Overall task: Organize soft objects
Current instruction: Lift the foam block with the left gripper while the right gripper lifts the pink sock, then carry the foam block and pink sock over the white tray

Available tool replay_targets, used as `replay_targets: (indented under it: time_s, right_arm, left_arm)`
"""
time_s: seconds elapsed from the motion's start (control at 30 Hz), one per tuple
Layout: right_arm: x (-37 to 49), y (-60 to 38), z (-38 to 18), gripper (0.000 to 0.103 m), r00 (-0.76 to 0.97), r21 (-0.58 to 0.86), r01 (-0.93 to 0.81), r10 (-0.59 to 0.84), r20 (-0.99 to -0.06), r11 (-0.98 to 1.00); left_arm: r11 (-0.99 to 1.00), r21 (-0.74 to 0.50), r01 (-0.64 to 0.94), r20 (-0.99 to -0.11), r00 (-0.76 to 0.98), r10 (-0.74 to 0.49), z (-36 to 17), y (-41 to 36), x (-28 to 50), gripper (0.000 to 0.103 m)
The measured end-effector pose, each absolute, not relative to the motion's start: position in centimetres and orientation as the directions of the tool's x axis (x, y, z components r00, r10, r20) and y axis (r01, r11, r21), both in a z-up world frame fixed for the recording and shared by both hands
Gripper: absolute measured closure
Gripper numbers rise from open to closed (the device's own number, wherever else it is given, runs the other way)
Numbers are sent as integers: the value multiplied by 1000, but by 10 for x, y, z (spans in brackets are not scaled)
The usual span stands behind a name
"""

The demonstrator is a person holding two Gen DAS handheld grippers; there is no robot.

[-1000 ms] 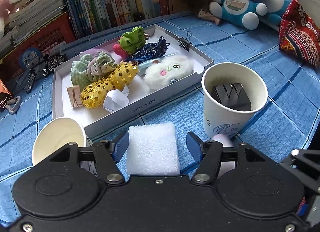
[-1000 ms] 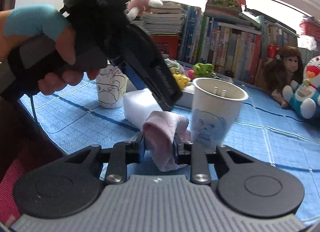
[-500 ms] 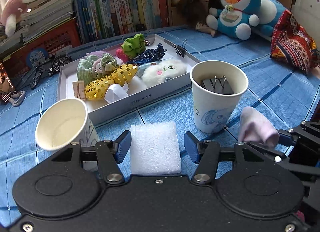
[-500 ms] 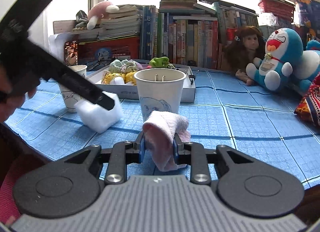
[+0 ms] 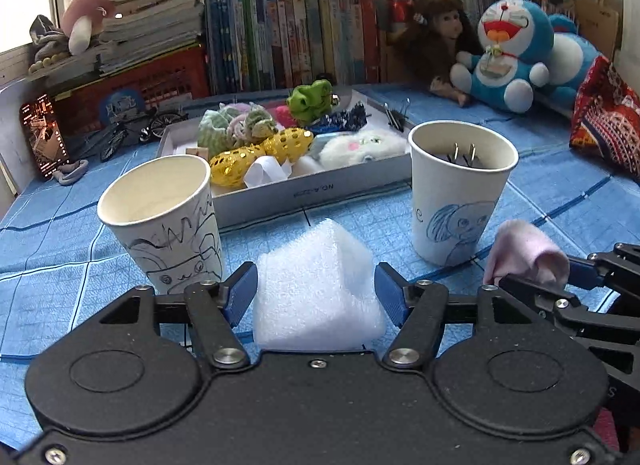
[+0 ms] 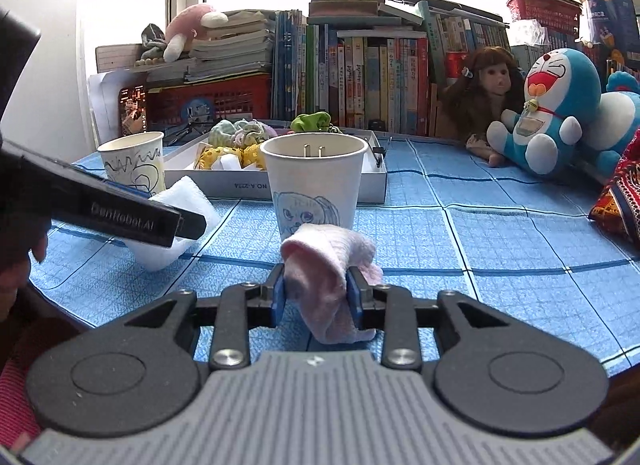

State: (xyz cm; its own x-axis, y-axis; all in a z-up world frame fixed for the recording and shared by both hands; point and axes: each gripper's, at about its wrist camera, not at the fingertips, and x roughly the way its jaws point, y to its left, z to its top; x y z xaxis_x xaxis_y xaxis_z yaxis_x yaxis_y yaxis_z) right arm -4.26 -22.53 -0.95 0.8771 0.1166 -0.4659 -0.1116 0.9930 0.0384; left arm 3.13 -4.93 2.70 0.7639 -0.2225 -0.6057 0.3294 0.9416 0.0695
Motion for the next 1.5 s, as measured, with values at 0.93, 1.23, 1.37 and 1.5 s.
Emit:
replay_targets:
  time_s: [0.93, 1.23, 1.37, 1.5]
  right_arm:
    - [-36, -219, -21, 21, 889, -11, -98, 82, -451, 995]
    - [-39, -219, -15, 59, 890, -14, -108, 91, -448, 994]
    - [-41, -223, -4, 71, 895, 15, -101, 98, -435, 995]
    - [-44, -231, 11, 74, 908, 33, -78, 85, -410, 996]
  left_arm:
    - [966, 19, 256, -546, 812, -205, 5, -36, 9, 52]
    - [954, 86, 287, -493, 844, -209, 11, -41, -10, 60]
    - [950, 72, 305, -487, 842, -234, 23, -41, -13, 60]
    - [948, 60, 313, -472, 846, -249, 42, -37, -10, 60]
